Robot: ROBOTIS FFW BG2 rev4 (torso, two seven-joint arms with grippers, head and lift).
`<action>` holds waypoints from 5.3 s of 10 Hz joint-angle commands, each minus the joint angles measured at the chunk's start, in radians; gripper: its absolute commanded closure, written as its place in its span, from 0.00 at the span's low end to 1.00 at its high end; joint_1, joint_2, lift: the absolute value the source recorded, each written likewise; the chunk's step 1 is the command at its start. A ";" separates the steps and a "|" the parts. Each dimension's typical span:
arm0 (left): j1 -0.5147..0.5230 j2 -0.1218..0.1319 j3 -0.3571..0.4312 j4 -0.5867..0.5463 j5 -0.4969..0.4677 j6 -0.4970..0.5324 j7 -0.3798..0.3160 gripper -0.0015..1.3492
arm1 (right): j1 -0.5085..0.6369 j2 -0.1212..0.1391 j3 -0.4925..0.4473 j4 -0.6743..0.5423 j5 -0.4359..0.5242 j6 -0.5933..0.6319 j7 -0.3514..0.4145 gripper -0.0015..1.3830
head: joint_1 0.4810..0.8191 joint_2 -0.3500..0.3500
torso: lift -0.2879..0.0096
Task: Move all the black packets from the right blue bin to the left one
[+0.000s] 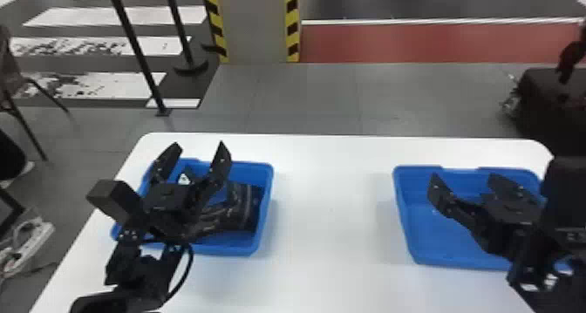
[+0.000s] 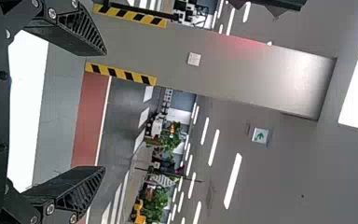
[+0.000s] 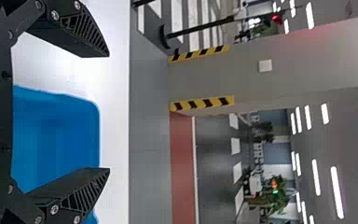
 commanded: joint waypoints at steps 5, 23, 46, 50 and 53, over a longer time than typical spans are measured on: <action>-0.005 0.005 -0.007 0.000 0.011 -0.002 -0.004 0.11 | -0.190 -0.014 -0.113 0.131 0.116 0.439 -0.022 0.07 | 0.63 0.44 | 0.60; -0.010 0.006 0.002 0.000 0.021 0.018 -0.021 0.12 | -0.450 -0.069 -0.139 0.566 0.176 0.560 -0.054 0.34 | 0.63 0.28 | 0.60; -0.030 0.009 -0.054 -0.076 0.211 0.195 -0.085 0.12 | -0.372 -0.027 0.274 0.612 0.042 -0.400 0.331 0.84 | 0.63 0.66 | 0.60; -0.042 0.009 -0.067 -0.098 0.213 0.300 -0.098 0.12 | -0.460 -0.030 0.478 0.713 -0.038 -0.420 0.308 0.84 | 0.63 0.75 | 0.60; -0.047 0.009 -0.068 -0.101 0.179 0.386 -0.090 0.12 | -0.494 -0.030 0.552 0.723 -0.078 -0.427 0.295 0.84 | 0.63 0.81 | 0.60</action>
